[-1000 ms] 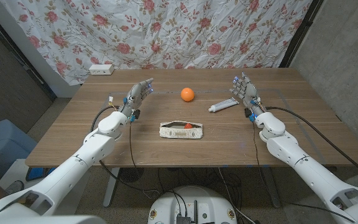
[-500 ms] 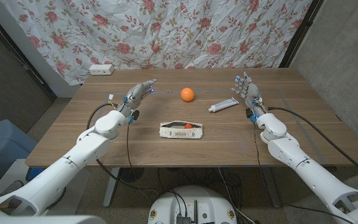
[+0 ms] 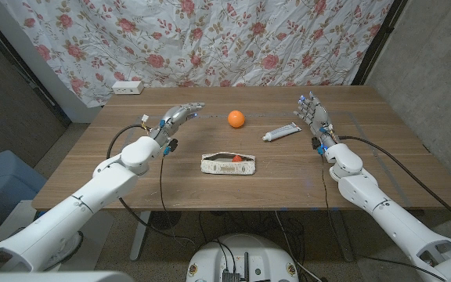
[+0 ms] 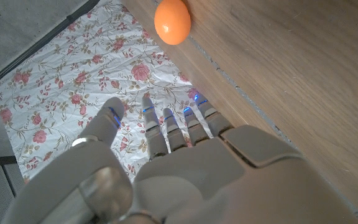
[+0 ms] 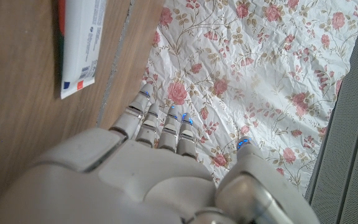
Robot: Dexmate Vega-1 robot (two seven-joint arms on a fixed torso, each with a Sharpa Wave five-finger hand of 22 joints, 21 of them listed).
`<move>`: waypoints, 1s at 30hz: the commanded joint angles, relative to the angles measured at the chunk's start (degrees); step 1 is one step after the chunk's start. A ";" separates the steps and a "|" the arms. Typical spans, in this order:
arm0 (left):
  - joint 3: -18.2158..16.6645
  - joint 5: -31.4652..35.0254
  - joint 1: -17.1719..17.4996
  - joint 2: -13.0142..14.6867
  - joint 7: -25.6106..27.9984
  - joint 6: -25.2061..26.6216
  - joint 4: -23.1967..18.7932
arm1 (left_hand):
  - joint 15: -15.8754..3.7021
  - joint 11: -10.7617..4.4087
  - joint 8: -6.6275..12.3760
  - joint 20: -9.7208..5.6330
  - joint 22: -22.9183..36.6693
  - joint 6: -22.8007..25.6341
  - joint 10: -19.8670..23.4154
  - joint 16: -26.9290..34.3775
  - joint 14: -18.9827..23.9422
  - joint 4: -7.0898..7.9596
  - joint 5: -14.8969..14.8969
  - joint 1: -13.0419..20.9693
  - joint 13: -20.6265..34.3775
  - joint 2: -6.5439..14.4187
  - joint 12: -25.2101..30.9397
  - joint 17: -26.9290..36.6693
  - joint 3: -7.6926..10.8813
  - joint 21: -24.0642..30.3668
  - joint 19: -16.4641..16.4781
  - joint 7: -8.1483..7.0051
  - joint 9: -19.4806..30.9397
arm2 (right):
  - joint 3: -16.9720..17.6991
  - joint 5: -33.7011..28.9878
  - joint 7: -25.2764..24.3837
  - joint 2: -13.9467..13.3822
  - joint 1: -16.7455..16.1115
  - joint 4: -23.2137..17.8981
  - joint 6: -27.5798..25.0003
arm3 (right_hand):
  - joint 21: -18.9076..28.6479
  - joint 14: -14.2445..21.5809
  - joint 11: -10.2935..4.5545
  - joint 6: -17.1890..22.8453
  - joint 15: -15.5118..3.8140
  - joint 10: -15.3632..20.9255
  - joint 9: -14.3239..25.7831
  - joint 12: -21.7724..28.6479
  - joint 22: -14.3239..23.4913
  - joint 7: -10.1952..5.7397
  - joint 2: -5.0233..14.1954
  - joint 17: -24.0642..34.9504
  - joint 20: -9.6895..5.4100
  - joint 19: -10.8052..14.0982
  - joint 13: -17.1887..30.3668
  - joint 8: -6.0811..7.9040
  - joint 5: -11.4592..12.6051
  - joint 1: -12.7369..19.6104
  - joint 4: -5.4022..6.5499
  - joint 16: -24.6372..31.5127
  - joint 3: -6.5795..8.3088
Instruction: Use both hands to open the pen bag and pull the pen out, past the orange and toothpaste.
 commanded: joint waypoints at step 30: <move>3.96 27.55 3.83 11.47 2.73 21.43 -23.80 | -3.59 -2.59 0.79 -1.28 0.37 14.27 9.33 0.57 7.91 0.16 -0.12 15.57 0.14 -5.78 0.39 0.40 -2.76 0.45 5.08 -1.11 0.41 | 0.19 1.04 2.93 1.47 1.22 5.39 4.14 | 0.30 0.31 0.14 1.12 -0.71 0.92 0.06 0.62 0.18 0.35 0.34 -0.57 -0.67 0.17 -0.24 0.33 -0.14 0.15 -1.22 0.67 0.47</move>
